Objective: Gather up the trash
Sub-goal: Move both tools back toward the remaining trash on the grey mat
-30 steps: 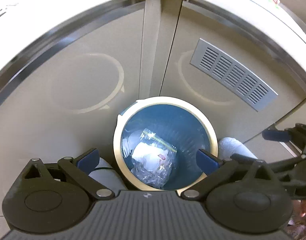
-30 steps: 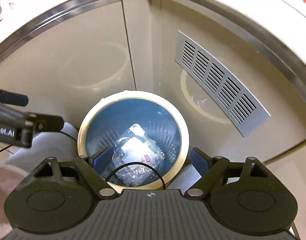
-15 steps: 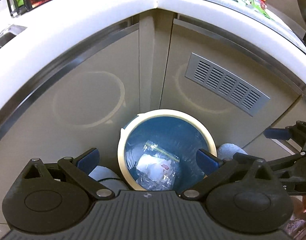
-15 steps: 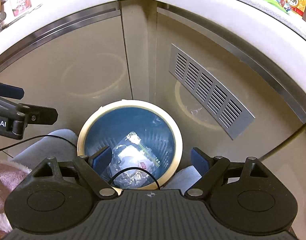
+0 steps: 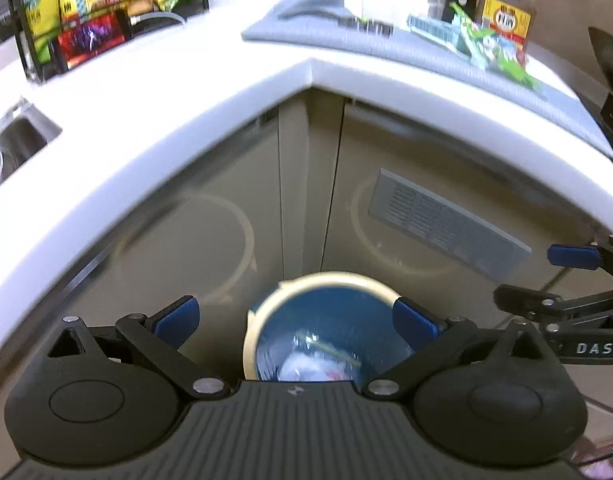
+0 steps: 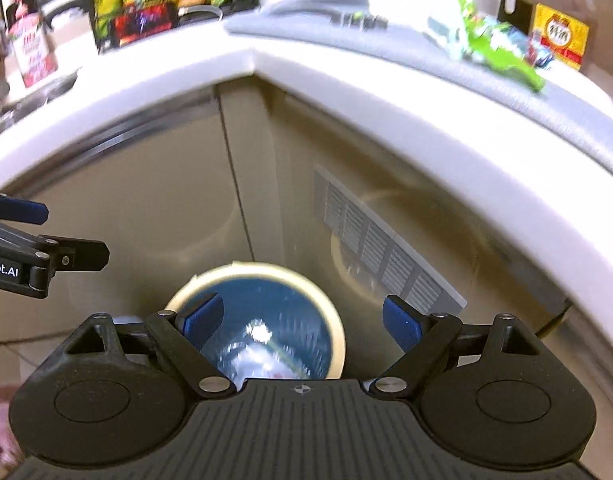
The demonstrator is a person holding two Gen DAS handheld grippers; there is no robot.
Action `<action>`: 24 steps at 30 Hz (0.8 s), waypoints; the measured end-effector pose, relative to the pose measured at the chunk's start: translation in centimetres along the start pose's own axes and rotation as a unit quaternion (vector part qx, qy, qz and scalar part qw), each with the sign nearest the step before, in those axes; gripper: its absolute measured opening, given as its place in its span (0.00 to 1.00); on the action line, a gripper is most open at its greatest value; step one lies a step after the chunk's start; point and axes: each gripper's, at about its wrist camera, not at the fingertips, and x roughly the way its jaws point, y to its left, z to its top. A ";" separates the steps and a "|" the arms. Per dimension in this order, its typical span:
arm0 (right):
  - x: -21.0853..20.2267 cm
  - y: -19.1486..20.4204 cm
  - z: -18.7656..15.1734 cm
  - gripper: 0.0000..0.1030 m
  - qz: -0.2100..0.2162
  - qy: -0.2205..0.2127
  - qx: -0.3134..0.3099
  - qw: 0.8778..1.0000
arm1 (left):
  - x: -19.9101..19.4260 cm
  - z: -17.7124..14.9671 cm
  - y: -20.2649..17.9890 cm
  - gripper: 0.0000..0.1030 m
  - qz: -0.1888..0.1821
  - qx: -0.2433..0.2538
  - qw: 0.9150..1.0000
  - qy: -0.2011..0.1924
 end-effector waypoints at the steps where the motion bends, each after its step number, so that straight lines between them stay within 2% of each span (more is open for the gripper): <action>1: -0.3 -0.4 0.4 0.86 0.000 -0.006 0.003 1.000 | -0.2 0.5 -0.1 1.00 0.001 0.002 1.000 -0.004; 14: -2.9 -5.4 3.7 0.88 -0.014 -0.079 0.045 0.996 | -1.7 6.0 -2.6 1.00 0.006 0.033 0.998 -0.057; 17: -3.5 -6.3 4.8 0.89 -0.030 -0.099 0.057 0.993 | -1.6 8.0 -3.4 1.00 0.012 0.044 0.997 -0.068; 21: -5.3 -7.8 6.6 0.90 -0.021 -0.135 0.075 0.988 | -1.8 11.2 -4.5 1.00 0.023 0.058 0.993 -0.097; 24: -5.9 -9.0 8.1 0.93 -0.042 -0.163 0.065 0.984 | -1.4 14.2 -5.1 1.00 0.041 0.067 0.989 -0.123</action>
